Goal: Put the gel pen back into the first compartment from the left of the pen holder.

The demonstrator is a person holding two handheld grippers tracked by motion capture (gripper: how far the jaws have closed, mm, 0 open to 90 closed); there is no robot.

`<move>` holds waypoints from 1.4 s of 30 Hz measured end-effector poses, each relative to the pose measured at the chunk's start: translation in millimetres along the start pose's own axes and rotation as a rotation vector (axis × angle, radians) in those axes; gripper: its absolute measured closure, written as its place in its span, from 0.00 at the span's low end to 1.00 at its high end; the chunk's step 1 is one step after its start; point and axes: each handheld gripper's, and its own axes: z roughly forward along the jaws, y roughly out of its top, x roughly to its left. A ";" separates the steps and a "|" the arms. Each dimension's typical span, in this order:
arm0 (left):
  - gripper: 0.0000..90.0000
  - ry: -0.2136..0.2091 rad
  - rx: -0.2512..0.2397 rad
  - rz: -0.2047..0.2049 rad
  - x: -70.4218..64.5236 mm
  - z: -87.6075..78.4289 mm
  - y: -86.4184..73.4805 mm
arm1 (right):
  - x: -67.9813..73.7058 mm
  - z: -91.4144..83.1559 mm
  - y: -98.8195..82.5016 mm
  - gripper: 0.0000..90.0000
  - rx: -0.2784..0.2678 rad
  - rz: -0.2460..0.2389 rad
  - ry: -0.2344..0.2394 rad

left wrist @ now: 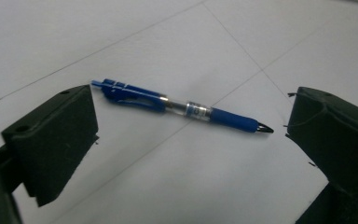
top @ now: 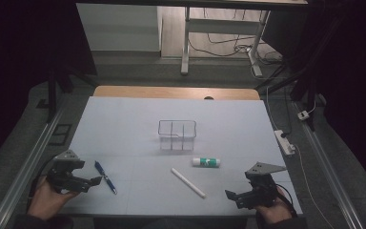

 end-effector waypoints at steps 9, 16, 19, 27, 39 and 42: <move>0.20 0.026 0.085 0.060 7.7 19.0 8.6 | 0.1 0.1 0.0 0.00 0.002 -0.001 0.002; 0.58 0.002 0.110 0.060 8.2 20.1 12.0 | -0.1 0.2 0.1 0.00 0.004 -0.003 0.003; 0.75 0.008 0.122 0.040 10.6 20.3 13.2 | 0.1 0.3 0.1 0.00 0.005 -0.004 0.001; 0.99 0.031 0.156 -0.003 22.5 25.8 17.6 | 0.3 0.6 0.2 0.00 0.009 -0.009 -0.001; 0.99 0.089 0.213 -0.094 40.1 33.9 15.9 | 0.9 0.6 0.3 0.00 0.012 -0.010 -0.003; 0.99 0.104 0.236 -0.117 45.4 38.0 17.2 | 1.0 0.7 0.3 0.00 0.012 -0.011 -0.003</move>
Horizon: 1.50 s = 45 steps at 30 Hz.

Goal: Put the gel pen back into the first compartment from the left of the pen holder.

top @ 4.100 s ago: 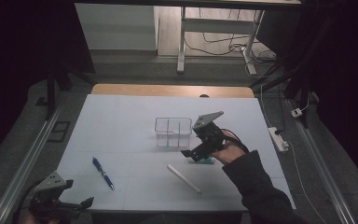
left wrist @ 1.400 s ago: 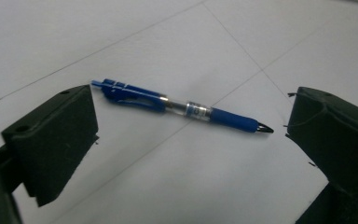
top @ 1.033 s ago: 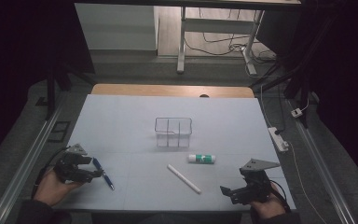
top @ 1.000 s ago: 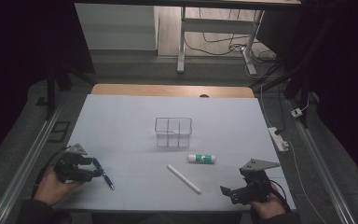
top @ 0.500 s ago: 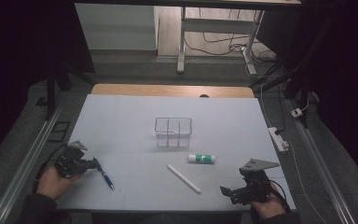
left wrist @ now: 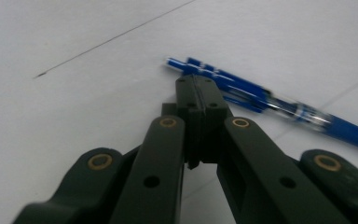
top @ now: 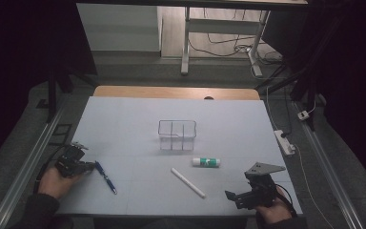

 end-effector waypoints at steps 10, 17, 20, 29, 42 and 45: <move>0.99 -0.019 -0.005 0.022 -1.2 11.6 23.2 | 0.2 0.4 0.2 0.00 0.003 -0.001 -0.001; 0.99 -0.033 -0.007 0.053 -9.6 20.9 42.7 | 0.1 0.7 0.5 0.00 0.006 -0.002 0.000; 0.99 -0.040 -0.006 0.062 -13.8 24.2 48.8 | 0.1 0.8 0.5 0.00 0.007 -0.001 0.000; 0.85 -0.032 -0.056 0.086 -28.9 8.2 45.4 | -0.2 0.1 0.2 0.00 0.001 0.001 -0.001; 0.30 -0.061 -0.085 0.038 -55.6 0.4 38.3 | 0.0 -0.1 0.4 0.00 -0.004 -0.005 0.004; 0.20 -0.053 -0.084 0.000 -59.5 -0.3 34.8 | 0.1 -0.4 0.3 0.00 -0.006 -0.005 0.007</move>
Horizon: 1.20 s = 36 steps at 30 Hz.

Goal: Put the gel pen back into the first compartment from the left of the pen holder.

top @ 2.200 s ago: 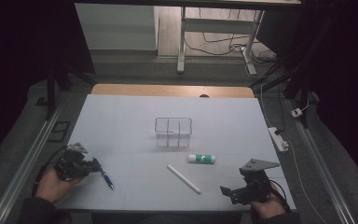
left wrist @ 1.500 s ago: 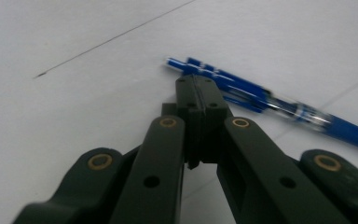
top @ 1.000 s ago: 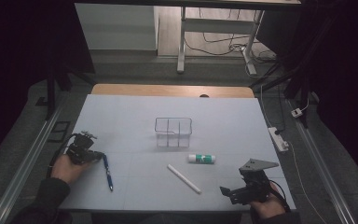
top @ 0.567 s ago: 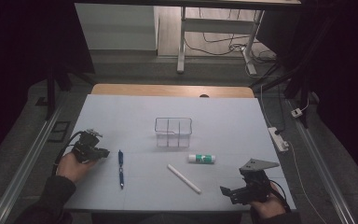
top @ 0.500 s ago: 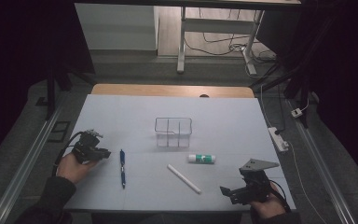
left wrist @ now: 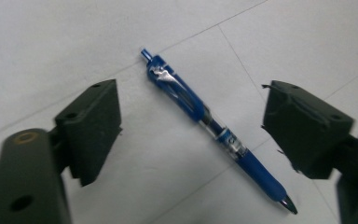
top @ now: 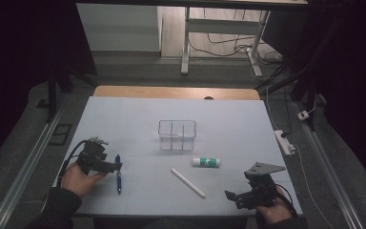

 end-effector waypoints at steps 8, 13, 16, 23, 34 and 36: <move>0.06 0.004 0.034 -0.050 -11.1 6.5 -7.4 | -0.1 -0.1 0.1 0.00 -0.002 -0.006 0.010; 0.14 0.037 0.081 -0.068 -17.3 13.8 -9.0 | -0.4 -0.1 0.1 0.00 -0.003 -0.008 0.017; 0.21 0.057 0.094 -0.105 -19.6 16.2 -8.4 | -0.3 0.0 0.2 0.00 -0.002 -0.009 0.018; 0.35 0.067 0.117 -0.140 -25.9 18.7 -6.0 | -0.3 0.3 0.3 0.00 -0.002 -0.011 0.021; 0.64 0.080 0.159 -0.129 -31.4 22.1 -1.3 | -0.4 0.5 0.4 0.00 -0.001 -0.010 0.023; 0.66 0.091 0.167 -0.149 -31.7 22.8 -0.4 | -0.5 0.5 0.5 0.00 0.000 -0.011 0.023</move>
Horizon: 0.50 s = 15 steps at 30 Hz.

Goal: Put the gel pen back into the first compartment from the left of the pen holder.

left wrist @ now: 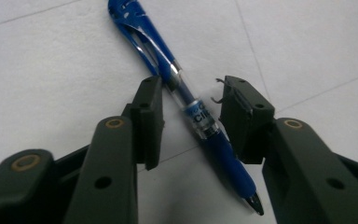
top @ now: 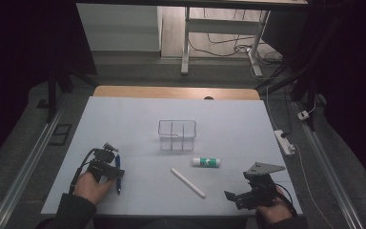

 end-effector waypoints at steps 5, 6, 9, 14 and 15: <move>0.71 0.043 0.020 -0.027 -5.1 0.3 1.8 | 0.0 0.1 0.0 0.00 0.001 0.001 0.000; 0.71 0.049 0.025 -0.040 -6.1 0.3 2.2 | 0.0 0.1 0.0 0.00 0.001 0.001 -0.001; 0.79 0.070 0.052 -0.088 -9.6 0.2 3.9 | -0.1 0.0 0.0 0.00 0.000 0.000 -0.001; 0.88 0.108 0.066 -0.067 -11.8 0.8 5.5 | 0.2 -0.1 -0.1 0.00 -0.001 -0.001 -0.002; 0.88 0.105 0.070 -0.064 -11.0 0.6 5.6 | 0.1 -0.2 -0.1 0.00 -0.001 -0.002 -0.001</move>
